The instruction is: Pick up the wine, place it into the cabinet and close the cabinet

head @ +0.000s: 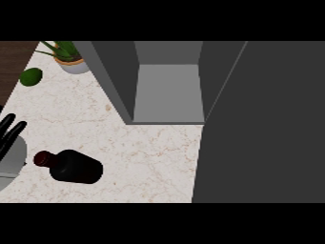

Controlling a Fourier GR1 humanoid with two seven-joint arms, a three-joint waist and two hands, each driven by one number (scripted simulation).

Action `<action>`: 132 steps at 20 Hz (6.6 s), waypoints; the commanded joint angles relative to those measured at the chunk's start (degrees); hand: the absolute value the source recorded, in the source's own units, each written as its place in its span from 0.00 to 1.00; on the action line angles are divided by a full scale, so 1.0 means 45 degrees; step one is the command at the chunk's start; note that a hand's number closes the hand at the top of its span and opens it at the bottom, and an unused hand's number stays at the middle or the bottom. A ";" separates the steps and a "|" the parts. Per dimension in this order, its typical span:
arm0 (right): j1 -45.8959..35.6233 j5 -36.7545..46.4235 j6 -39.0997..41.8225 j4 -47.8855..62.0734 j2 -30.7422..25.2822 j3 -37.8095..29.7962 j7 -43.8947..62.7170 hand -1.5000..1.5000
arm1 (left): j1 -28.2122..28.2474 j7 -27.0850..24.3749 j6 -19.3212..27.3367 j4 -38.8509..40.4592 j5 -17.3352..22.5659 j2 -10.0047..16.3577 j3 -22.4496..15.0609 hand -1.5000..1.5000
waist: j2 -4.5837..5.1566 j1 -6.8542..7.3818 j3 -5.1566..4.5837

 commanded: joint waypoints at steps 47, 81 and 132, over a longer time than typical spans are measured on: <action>-0.0317 0.0001 0.0413 -0.1109 0.0654 0.0068 0.1192 0.00 | -0.4966 -1.1580 -0.4469 1.8526 -0.8415 -0.0899 -0.0864 0.00 | 0.0008 -0.0097 -0.0012; 0.0355 0.0397 0.0838 -0.0233 0.0893 0.0182 0.0062 0.00 | -0.5861 -1.1772 -0.0654 1.9201 -0.5698 -0.2536 0.0647 1.00 | -0.0042 0.0152 0.0028; -0.0176 -0.0553 0.1291 -0.0613 0.0776 -0.0851 0.1113 0.00 | -0.6082 -1.1608 0.8567 1.3987 0.1533 -0.3734 -0.9600 1.00 | 0.0019 -0.0116 -0.0006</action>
